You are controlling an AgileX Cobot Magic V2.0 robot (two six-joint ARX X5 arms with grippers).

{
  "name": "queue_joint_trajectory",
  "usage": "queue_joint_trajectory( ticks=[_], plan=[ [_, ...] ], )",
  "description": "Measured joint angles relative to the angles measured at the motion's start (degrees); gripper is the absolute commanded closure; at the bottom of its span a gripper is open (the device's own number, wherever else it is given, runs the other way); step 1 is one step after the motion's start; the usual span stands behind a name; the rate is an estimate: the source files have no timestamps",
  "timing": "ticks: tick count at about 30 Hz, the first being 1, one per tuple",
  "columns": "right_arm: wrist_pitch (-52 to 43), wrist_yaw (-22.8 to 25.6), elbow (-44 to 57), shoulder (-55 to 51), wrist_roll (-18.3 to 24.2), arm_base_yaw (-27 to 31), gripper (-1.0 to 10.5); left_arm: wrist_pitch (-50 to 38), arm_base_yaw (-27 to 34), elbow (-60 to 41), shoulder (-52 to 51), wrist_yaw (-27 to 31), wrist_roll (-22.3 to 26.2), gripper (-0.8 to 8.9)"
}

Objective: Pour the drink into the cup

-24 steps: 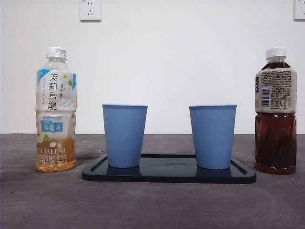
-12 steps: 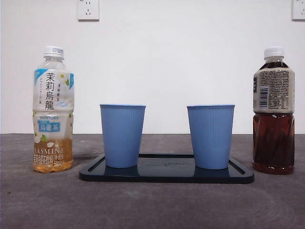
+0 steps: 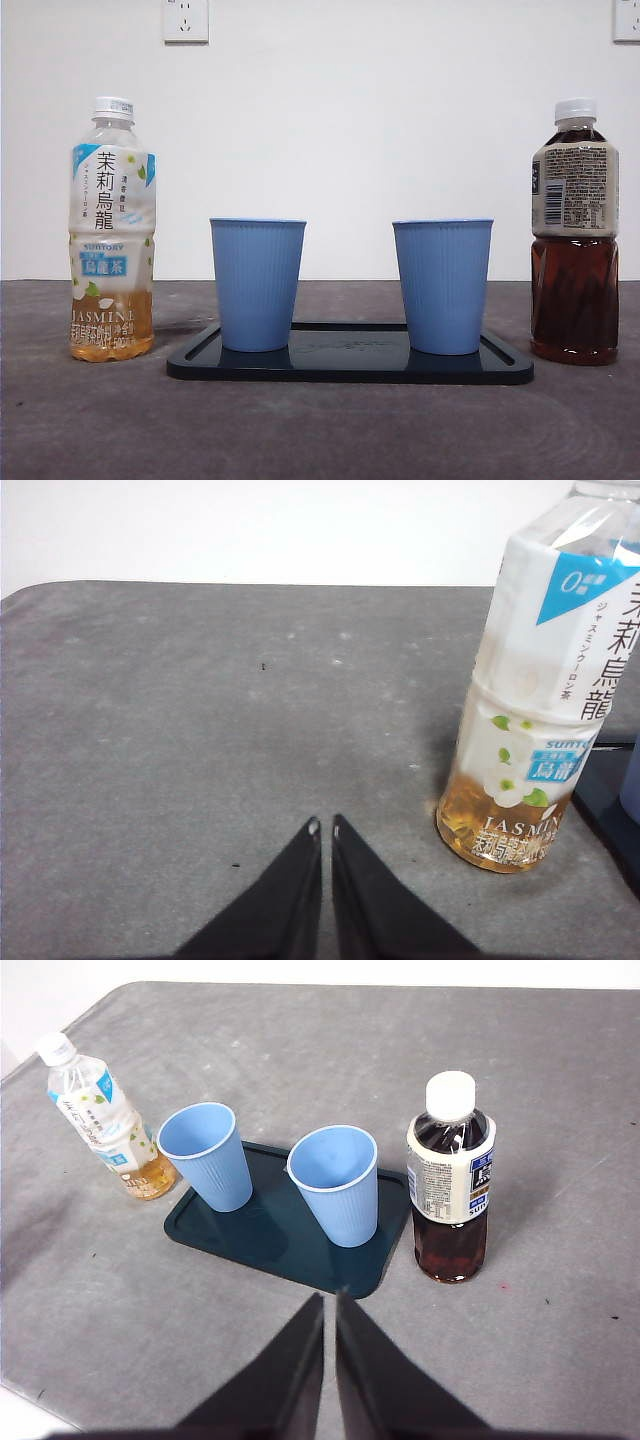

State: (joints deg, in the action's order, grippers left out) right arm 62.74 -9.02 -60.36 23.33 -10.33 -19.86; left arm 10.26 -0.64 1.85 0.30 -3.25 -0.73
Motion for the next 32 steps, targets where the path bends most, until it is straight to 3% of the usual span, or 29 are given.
queue_joint_trajectory(
  ticks=[4,6,9,11,18,32],
  plan=[
    [-0.87,0.24,0.22,0.0,0.04,0.13,9.3,0.0,0.0,0.0,0.0,0.0,0.0,7.94],
    [-7.76,2.62,3.74,-0.85,1.44,3.19,9.3,0.0,0.0,0.0,0.0,0.0,0.0,7.94],
    [-25.33,1.2,19.04,-6.49,3.5,11.78,9.3,0.0,0.0,0.0,0.0,0.0,0.0,7.94],
    [-32.94,4.39,29.88,-11.34,4.83,15.85,9.3,0.0,0.0,0.0,0.0,0.0,0.0,7.94],
    [-40.94,8.44,51.6,-19.87,8.11,19.54,9.3,0.0,0.0,0.0,0.0,0.0,0.0,7.94],
    [-53.07,10.56,59.28,-22.97,10.19,19.54,9.3,0.0,0.0,0.0,0.0,0.0,0.02,7.94]
  ],
)
